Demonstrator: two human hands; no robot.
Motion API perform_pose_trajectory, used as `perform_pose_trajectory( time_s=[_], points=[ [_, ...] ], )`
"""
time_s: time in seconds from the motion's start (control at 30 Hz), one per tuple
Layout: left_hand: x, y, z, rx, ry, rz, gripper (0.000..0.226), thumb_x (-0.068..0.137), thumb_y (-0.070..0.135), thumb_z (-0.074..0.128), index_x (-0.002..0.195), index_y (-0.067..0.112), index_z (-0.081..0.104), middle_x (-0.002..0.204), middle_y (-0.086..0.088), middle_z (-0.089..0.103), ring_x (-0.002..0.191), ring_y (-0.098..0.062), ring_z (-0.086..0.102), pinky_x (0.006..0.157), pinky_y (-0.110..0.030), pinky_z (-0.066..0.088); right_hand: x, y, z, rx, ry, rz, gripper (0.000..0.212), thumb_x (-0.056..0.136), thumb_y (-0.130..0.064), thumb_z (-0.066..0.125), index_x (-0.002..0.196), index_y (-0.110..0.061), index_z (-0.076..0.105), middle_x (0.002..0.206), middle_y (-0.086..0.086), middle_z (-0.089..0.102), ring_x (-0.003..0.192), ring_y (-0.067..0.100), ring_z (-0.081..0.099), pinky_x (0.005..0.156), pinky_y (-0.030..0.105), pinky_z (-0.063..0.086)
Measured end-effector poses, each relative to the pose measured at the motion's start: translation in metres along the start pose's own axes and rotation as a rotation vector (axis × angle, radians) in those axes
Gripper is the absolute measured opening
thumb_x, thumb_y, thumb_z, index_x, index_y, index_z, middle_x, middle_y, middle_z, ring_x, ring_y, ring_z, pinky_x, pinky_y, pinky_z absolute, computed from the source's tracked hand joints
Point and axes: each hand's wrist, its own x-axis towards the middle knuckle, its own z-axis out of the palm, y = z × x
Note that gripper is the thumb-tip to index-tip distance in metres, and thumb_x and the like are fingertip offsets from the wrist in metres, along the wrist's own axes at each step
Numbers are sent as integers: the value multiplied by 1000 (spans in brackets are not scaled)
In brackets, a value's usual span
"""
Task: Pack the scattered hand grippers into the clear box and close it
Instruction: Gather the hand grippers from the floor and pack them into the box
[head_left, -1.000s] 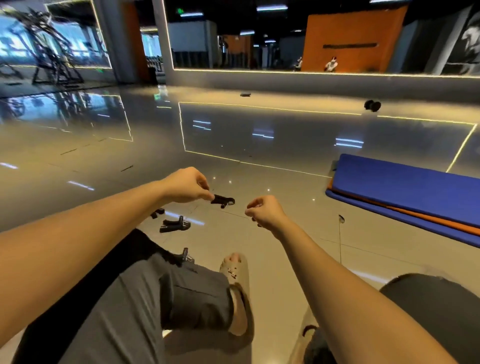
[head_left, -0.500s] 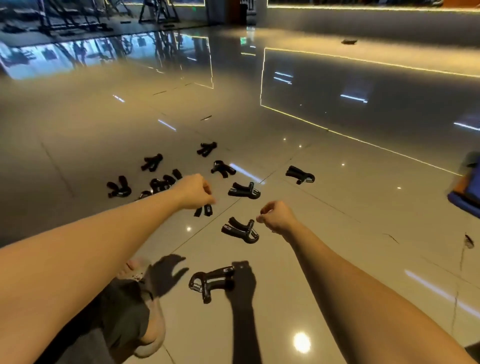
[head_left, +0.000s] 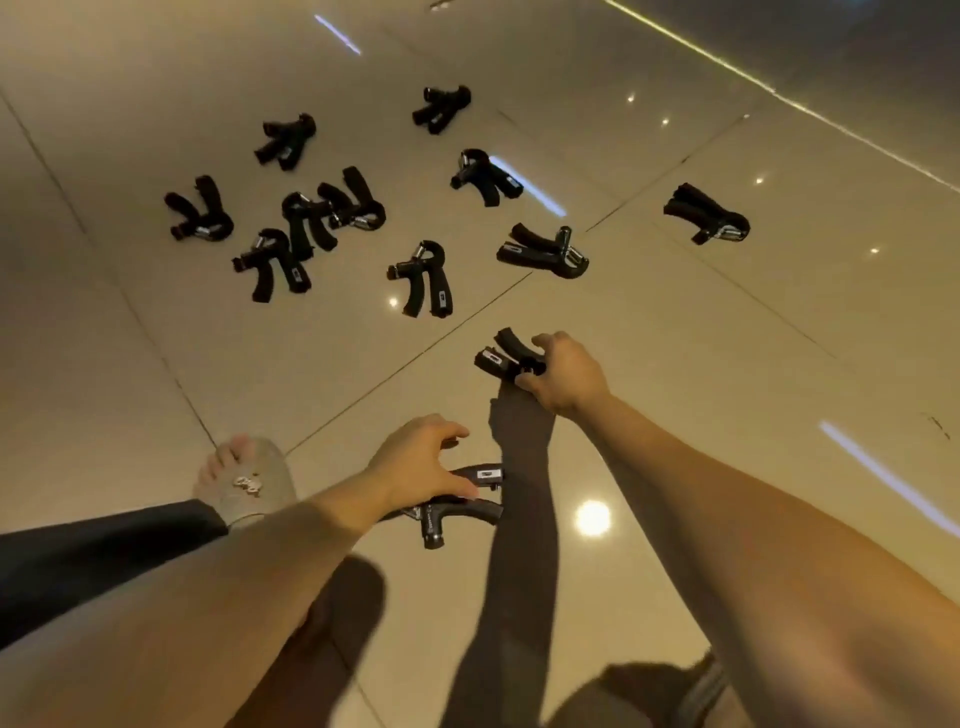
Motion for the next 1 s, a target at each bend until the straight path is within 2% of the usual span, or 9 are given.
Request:
perform_pose_trajectory(
  time_s=[0.13, 0.2, 0.37, 0.67, 0.8, 0.87, 0.93, 1.0],
  points=[
    [5, -24, 41, 123, -31, 70, 95, 60, 68, 80, 142, 34, 48, 122, 14, 49, 111, -10, 44, 98, -33, 41, 23, 15, 24, -121, 5, -111, 67, 83, -41, 75, 138, -12, 52, 127, 11, 61, 117, 33, 56, 96, 45, 48],
    [5, -29, 51, 177, -5, 108, 87, 65, 64, 79, 141, 35, 48, 120, 14, 46, 111, -11, 41, 98, -32, 37, 29, 25, 33, -184, 27, -156, 60, 83, -44, 75, 130, -14, 54, 121, 9, 63, 115, 32, 56, 96, 43, 44],
    [7, -33, 52, 113, 64, 95, 70, 73, 50, 81, 135, 33, 55, 107, 13, 48, 101, -10, 44, 93, -35, 45, 29, 31, 51, -322, 99, -146, 53, 87, -48, 71, 127, -16, 58, 119, 7, 63, 118, 29, 53, 105, 42, 36],
    [4, -28, 23, -33, 173, 44, 69, 71, 55, 82, 134, 38, 58, 101, 17, 48, 95, -5, 54, 84, -32, 53, 0, 36, 41, -265, 98, -93, 49, 86, -59, 66, 115, -19, 65, 100, 4, 61, 101, 26, 54, 94, 38, 41],
    [-1, 2, 8, -104, 259, 100, 65, 66, 50, 85, 126, 36, 63, 99, 12, 51, 93, -10, 55, 83, -35, 53, -29, 48, 8, -184, 166, -50, 44, 82, -58, 69, 102, -19, 67, 87, 0, 52, 92, 25, 53, 76, 34, 36],
    [-5, 22, 0, -125, 275, 151, 65, 65, 49, 87, 124, 34, 65, 97, 10, 53, 91, -11, 55, 80, -34, 52, -47, 54, -12, -150, 219, -12, 45, 79, -58, 69, 98, -17, 66, 86, 0, 52, 89, 25, 52, 72, 34, 36],
    [-10, 45, -8, -135, 288, 214, 60, 67, 49, 86, 121, 40, 64, 95, 18, 58, 89, -4, 57, 76, -28, 49, -68, 60, -35, -101, 265, 29, 45, 78, -56, 71, 99, -17, 66, 87, 1, 52, 89, 24, 51, 69, 34, 37],
    [-17, 72, -16, -148, 293, 268, 65, 67, 51, 85, 126, 41, 62, 97, 28, 60, 91, 2, 59, 76, -20, 47, -94, 66, -58, -53, 305, 57, 46, 77, -55, 73, 103, -17, 67, 89, 0, 52, 89, 21, 49, 66, 33, 37]
  ],
)
